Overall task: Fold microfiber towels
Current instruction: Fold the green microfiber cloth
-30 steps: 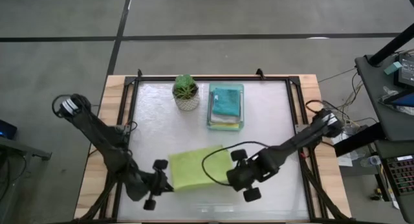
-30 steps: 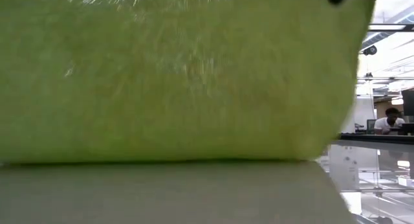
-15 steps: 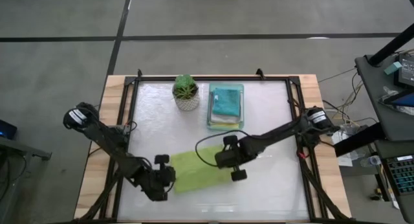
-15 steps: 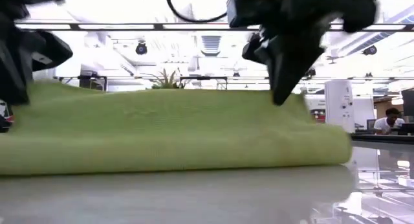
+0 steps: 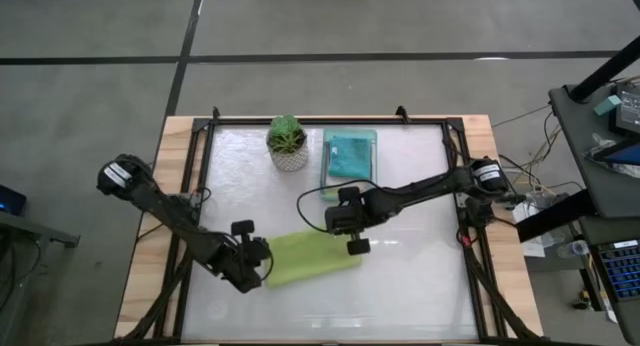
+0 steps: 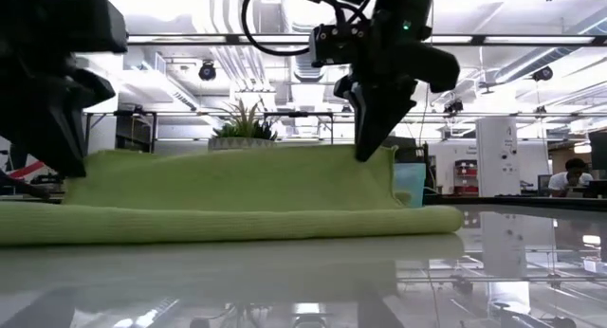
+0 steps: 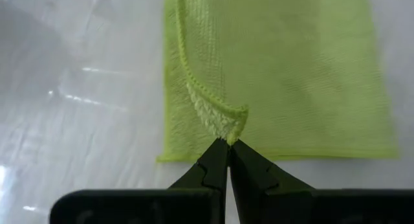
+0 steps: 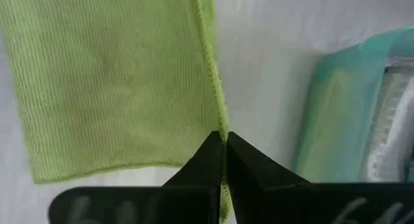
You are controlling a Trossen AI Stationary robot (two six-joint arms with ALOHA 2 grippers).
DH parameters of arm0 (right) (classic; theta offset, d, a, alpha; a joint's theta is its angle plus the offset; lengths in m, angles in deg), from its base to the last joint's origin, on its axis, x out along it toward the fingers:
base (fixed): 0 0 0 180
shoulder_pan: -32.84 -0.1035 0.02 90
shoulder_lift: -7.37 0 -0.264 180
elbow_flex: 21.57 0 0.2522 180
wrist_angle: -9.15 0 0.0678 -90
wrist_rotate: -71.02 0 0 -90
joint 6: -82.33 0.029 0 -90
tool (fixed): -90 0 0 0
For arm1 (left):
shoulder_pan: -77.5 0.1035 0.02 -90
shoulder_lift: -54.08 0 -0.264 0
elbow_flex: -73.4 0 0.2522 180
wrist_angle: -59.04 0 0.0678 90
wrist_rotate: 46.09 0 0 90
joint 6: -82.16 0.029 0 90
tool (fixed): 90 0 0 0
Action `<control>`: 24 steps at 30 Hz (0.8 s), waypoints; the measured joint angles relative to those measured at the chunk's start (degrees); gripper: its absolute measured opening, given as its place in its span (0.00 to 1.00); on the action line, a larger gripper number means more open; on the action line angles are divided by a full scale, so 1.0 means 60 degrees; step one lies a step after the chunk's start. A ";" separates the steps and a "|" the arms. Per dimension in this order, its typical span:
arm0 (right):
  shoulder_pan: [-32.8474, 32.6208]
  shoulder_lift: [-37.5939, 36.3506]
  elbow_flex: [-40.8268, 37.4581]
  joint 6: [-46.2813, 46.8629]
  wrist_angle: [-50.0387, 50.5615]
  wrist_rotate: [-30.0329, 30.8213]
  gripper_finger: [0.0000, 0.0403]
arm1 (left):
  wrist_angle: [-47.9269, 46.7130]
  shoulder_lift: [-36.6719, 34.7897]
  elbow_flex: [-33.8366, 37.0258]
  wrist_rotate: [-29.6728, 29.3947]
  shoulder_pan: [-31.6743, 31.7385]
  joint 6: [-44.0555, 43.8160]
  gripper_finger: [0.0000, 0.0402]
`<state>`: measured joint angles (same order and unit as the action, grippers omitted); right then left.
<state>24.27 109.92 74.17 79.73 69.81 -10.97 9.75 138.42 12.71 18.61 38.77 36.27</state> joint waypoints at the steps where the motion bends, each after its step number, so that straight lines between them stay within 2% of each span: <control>1: 0.0044 0.0000 -0.0009 -0.0011 -0.0019 -0.0004 0.02 | 0.0022 0.0000 0.0091 -0.0010 0.0052 -0.0022 0.00; 19: 0.0228 0.0000 -0.0488 -0.0068 -0.0851 -0.0073 0.02 | 0.0085 0.0000 0.0381 0.0101 0.0597 0.0711 0.00; 24: 0.0331 0.0000 -0.0488 -0.0073 -0.0948 -0.0070 0.07 | 0.0091 0.0000 0.0381 0.0056 0.0728 0.0714 0.00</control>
<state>26.26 109.92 71.24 79.29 64.12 -11.39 10.30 138.42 14.99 18.94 43.14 40.55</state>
